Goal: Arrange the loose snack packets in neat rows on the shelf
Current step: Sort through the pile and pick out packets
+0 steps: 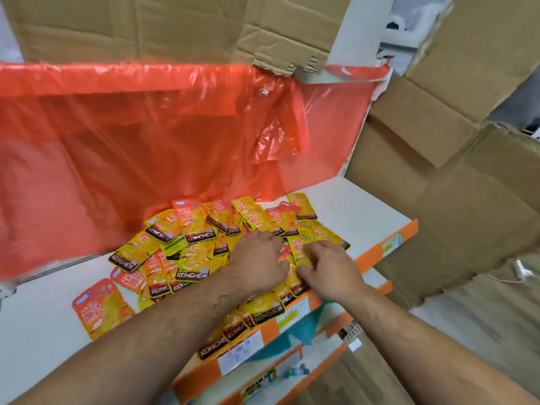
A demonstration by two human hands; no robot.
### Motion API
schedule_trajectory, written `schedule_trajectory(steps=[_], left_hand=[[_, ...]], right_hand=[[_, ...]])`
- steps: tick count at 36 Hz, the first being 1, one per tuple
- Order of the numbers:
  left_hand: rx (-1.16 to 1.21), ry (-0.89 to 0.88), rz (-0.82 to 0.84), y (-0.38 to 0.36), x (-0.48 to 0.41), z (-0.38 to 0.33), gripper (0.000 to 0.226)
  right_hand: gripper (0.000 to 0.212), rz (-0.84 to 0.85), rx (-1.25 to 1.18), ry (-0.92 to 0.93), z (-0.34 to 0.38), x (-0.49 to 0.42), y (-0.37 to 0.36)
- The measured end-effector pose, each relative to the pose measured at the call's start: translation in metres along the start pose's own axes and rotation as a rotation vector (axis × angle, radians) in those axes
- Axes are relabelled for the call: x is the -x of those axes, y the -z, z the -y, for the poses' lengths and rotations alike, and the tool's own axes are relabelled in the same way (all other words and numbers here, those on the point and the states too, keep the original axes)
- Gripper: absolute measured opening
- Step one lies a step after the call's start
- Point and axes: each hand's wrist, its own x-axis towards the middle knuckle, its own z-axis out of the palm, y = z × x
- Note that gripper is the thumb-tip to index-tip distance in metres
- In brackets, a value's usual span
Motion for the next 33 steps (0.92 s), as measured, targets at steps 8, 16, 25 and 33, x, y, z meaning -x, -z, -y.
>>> schedule_trajectory(steps=[8, 16, 25, 33], left_hand=[[0.024, 0.146, 0.043, -0.007, -0.035, 0.000, 0.069], [0.043, 0.327, -0.039, -0.010, -0.050, -0.022, 0.039], [-0.060, 0.644, -0.226, -0.013, -0.042, -0.048, 0.027], [-0.055, 0.839, -0.200, -0.010, -0.041, -0.053, 0.036]], right_hand=[[0.067, 0.045, 0.010, 0.019, -0.018, -0.051, 0.001], [0.064, 0.132, -0.085, 0.041, -0.041, -0.087, 0.006], [0.091, 0.222, -0.197, 0.091, -0.061, -0.101, 0.010], [0.073, 0.298, -0.364, 0.113, -0.073, -0.107, 0.008]])
